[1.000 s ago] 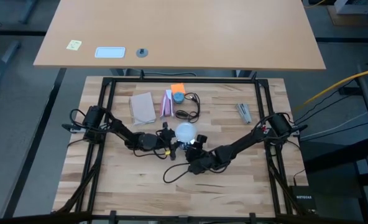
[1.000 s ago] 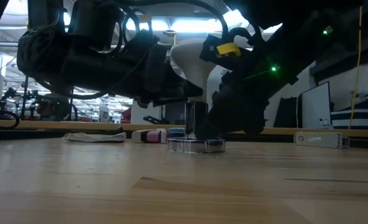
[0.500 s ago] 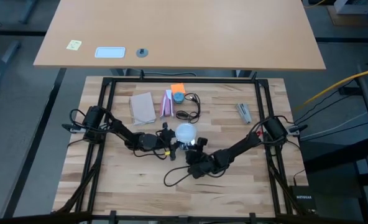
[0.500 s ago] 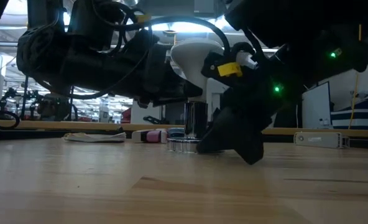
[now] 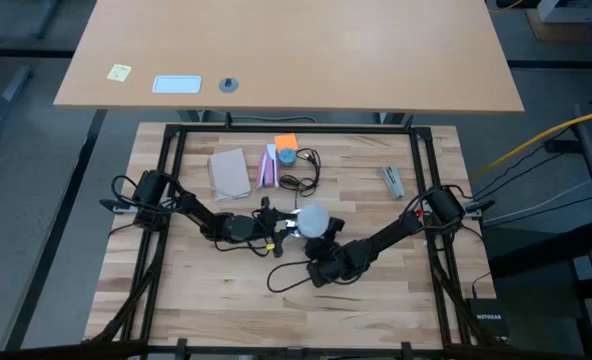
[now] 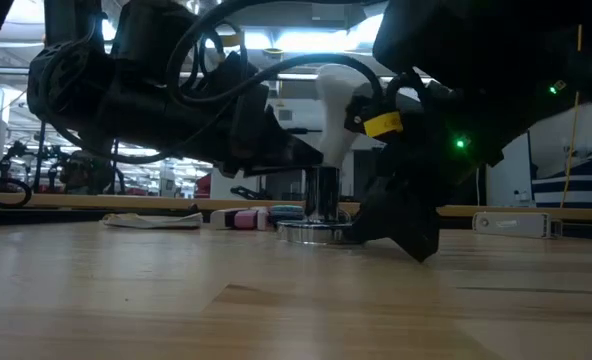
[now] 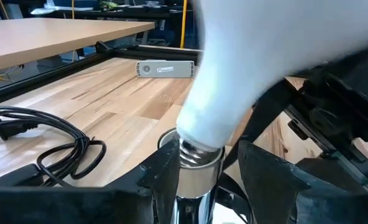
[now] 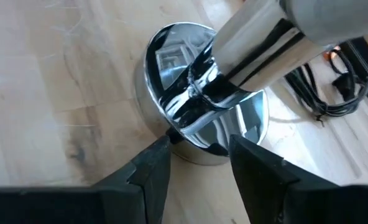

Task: Screw lightbulb
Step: Insert the lightbulb into the lamp

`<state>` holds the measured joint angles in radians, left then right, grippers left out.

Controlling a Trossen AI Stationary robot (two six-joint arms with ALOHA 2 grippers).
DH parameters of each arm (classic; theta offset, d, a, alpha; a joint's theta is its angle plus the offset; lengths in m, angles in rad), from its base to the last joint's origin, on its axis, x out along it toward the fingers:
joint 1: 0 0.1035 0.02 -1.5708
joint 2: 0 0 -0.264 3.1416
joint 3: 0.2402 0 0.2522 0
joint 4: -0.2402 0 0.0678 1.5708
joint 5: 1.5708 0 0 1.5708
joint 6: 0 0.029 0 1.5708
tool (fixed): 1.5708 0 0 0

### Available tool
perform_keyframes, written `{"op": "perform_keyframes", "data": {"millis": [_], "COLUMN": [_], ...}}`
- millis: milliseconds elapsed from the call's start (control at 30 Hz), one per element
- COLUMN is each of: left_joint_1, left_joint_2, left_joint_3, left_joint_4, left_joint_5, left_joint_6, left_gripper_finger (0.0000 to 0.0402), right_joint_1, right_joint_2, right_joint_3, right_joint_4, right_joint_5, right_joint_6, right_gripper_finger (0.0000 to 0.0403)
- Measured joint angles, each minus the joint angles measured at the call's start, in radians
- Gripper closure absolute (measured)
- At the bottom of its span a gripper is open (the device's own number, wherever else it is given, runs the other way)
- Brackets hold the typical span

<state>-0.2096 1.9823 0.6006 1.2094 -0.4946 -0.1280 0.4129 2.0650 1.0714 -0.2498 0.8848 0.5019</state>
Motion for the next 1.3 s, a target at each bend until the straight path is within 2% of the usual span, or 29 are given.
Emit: {"op": "perform_keyframes", "data": {"millis": [500, 1033, 1167, 1300], "left_joint_1": [0.0, -0.003, -0.007, 0.0], "left_joint_2": [0.0, 0.001, 0.001, 0.001], "left_joint_3": [0.0, 0.0, 0.0, 0.0], "left_joint_4": [-0.001, 0.009, 0.01, 0.01], "left_joint_5": [0.002, -0.018, -0.034, -0.041], "left_joint_6": [0.003, 0.143, 0.143, 0.064], "left_gripper_finger": [0.0247, 0.0247, 0.0247, 0.0247], "right_joint_1": [0.0, -0.001, -0.001, -0.001], "right_joint_2": [0.001, 0.001, 0.001, 0.001], "right_joint_3": [-0.002, -0.002, -0.003, -0.003], "right_joint_4": [-0.003, -0.004, -0.005, -0.005], "right_joint_5": [0.002, -0.002, -0.002, -0.002], "right_joint_6": [-0.009, -0.013, -0.013, -0.013], "right_gripper_finger": [0.0236, 0.0236, 0.0236, 0.0236]}}
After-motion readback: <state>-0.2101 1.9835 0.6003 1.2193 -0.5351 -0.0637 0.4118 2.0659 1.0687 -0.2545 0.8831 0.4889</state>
